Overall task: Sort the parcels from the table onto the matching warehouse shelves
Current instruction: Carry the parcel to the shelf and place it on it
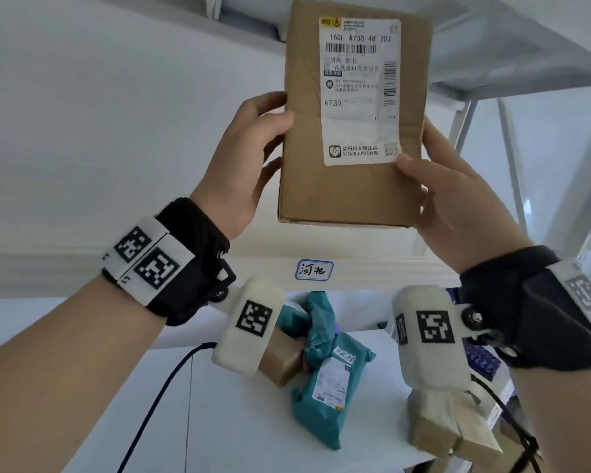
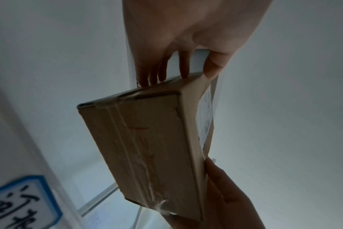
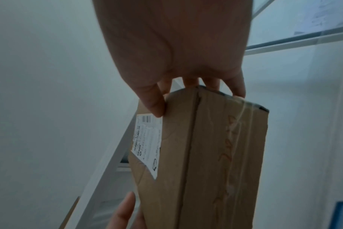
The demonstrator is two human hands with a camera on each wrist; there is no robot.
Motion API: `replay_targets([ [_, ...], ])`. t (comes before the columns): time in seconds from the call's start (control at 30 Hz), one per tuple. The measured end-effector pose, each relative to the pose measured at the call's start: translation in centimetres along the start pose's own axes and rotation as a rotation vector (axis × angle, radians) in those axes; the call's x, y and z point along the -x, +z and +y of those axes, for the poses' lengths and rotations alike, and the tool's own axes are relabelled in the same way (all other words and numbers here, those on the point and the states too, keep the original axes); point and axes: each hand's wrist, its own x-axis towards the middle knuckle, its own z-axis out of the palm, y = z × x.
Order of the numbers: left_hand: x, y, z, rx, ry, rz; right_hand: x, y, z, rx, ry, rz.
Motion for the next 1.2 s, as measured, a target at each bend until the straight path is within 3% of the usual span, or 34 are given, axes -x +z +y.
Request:
replay_targets([
  [0.3, -1.9, 0.2, -3.0, -0.216, -0.076, 0.039, -5.6, -1.3, 3.6, -0.039, 0.25, -0.036],
  [0.63, -3.9, 0.9, -4.9, -0.468, -0.231, 0.174, -9.0, 0.2, 5.0, 0.033, 0.36, -0.031],
  [1.2, -5.6, 0.8, -5.0, -0.552, -0.417, 0.296, -11.4, 0.2, 5.9, 0.159, 0.436, -0.074],
])
